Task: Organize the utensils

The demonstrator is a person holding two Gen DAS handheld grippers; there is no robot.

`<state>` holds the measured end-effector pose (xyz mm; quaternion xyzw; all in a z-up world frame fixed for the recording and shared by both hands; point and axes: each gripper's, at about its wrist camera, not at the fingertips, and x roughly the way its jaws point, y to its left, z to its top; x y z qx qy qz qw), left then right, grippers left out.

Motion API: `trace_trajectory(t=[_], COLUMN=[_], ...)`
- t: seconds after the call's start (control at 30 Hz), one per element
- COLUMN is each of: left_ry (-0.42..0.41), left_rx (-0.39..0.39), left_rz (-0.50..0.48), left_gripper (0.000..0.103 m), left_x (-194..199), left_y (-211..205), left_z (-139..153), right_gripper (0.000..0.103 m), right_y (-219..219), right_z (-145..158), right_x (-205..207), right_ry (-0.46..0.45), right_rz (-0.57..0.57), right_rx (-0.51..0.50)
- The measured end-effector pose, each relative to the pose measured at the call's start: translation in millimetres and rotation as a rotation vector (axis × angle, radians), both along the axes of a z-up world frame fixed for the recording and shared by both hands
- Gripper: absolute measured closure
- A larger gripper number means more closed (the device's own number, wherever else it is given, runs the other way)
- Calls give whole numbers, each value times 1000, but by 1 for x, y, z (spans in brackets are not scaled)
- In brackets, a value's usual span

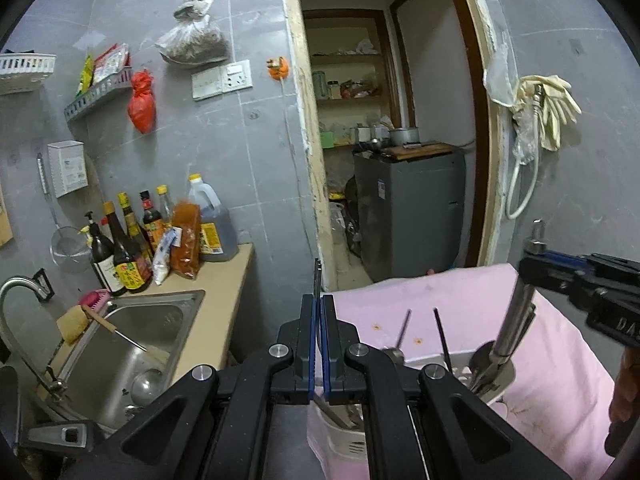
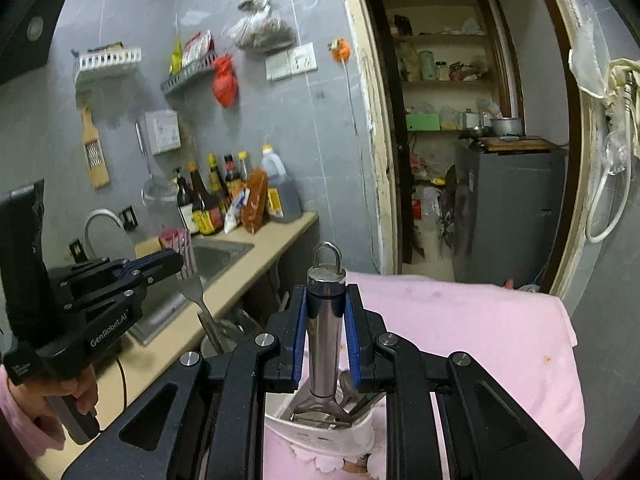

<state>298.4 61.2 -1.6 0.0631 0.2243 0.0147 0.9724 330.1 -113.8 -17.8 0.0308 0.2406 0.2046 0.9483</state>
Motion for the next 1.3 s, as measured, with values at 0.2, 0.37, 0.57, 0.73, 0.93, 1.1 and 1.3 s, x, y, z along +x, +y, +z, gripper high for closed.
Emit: trace_trajectory(t=[0.2, 0.37, 0.57, 0.73, 0.93, 1.1, 1.3], left_ry=[70, 127, 151, 147, 112, 89, 40], left_rx=[-31, -129, -313, -355, -378, -364, -346], left_rz=[-40, -64, -92, -94, -103, -105, -76], left_gripper=[99, 98, 96, 87, 59, 41, 6], left_x=[3, 1, 0, -5, -23, -40, -76], left_y=[-7, 0, 20, 25, 18, 7, -10], left_z=[-26, -39, -37, -37, -30, -22, -16], right_gripper=[87, 86, 76, 62, 46, 24, 3], right_y=[-4, -13, -26, -37, -57, -82, -115], right_z=[-15, -21, -16, -9, -3, 1, 11], right_x=[1, -1, -11, -25, -47, -76, -111], right_ry=[55, 91, 70, 43, 21, -6, -39], right_rz=[-18, -32, -64, -116, -179, -235, -289], right_rx=[10, 55, 116, 130, 137, 141, 132])
